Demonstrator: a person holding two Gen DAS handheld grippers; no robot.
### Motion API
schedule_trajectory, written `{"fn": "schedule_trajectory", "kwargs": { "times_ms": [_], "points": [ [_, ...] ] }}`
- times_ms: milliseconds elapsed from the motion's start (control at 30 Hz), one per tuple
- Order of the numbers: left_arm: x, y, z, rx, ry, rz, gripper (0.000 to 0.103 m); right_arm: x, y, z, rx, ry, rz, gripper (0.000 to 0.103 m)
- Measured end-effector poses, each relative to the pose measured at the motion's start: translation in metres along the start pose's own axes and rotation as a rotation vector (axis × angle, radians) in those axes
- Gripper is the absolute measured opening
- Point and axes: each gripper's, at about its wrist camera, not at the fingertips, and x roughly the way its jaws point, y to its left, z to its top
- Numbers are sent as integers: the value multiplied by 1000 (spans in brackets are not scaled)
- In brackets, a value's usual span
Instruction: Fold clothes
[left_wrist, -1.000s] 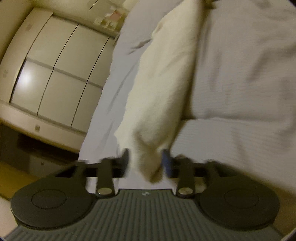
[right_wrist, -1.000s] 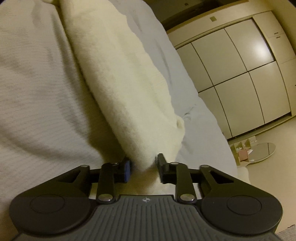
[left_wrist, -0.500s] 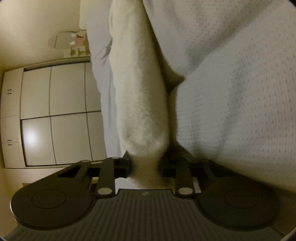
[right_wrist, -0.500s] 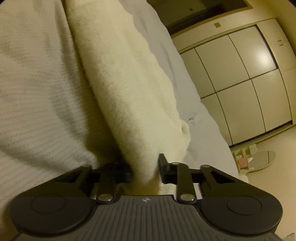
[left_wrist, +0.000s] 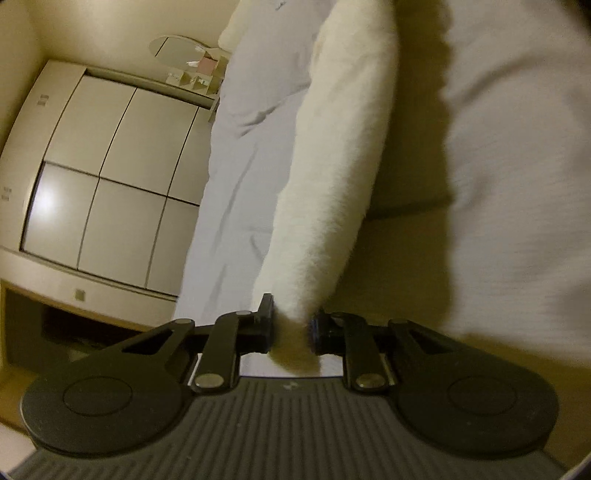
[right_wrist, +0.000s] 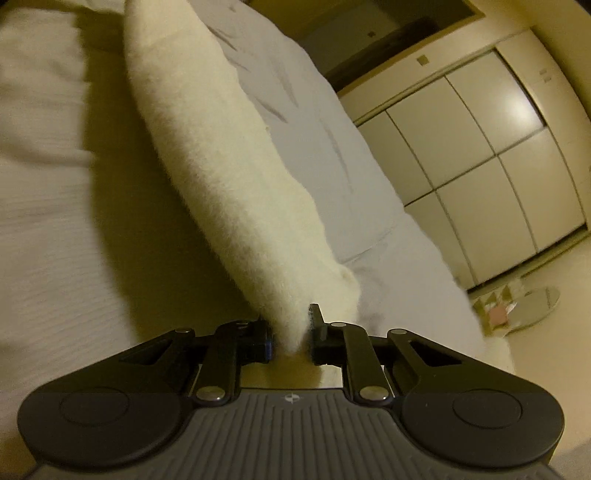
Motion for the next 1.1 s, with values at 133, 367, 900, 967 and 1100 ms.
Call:
{"fn": "schedule_trajectory", "kwargs": {
  "times_ms": [133,367,900,967,1100],
  "points": [
    [-35,-23,0,-126,30,-34,19,-26,26,-17,42,61,39,20],
    [-79,32,-12,-401,56,-122,20,-75,-27,-19,490,81,136,34],
    [127,74,63,-833,146,-340,18,113,-71,92,921,52,455,27],
    [158,83,47,-921,202,-325,18,135,-87,67,997,110,405,21],
    [197,96,17,-1022,267,-297,15,159,-127,3,1158,164,340,0]
  ]
}}
